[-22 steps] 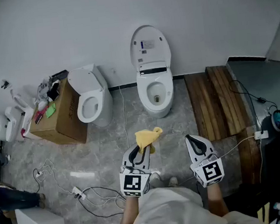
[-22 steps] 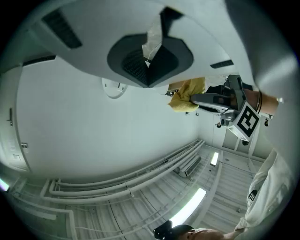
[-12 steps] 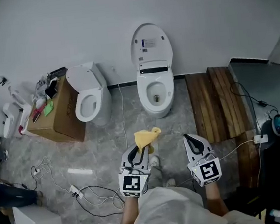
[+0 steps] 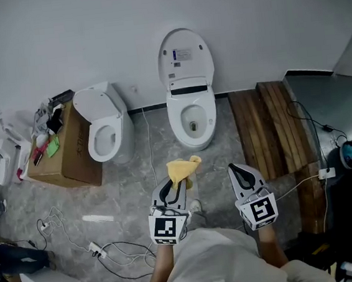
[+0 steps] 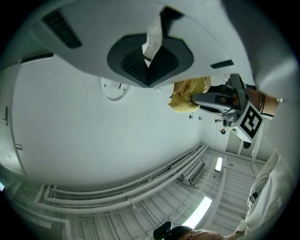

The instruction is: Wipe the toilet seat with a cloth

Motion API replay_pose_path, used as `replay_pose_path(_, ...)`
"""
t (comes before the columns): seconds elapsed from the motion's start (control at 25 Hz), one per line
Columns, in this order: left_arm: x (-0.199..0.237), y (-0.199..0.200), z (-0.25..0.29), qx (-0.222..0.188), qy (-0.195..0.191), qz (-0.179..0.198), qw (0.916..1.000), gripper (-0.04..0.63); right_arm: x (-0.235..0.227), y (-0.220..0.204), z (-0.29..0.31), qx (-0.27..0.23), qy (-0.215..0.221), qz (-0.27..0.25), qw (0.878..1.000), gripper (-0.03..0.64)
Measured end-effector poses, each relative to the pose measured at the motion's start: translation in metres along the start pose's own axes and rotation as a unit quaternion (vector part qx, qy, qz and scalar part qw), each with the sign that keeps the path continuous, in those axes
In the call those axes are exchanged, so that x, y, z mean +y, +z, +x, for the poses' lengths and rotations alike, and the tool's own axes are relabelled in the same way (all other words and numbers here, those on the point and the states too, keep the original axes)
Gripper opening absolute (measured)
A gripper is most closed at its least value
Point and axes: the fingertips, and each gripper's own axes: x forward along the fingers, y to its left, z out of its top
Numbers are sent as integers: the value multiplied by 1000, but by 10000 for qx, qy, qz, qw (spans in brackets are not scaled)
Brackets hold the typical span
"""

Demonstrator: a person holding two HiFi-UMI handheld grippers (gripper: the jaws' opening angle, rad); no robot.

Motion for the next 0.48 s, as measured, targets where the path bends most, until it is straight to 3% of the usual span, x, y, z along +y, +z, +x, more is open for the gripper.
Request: replay_pose_path(0.48, 84, 3, 62, -53, -251, -14, 9997, 81, -4, 15, 95, 61, -204, -38, 9998, 8)
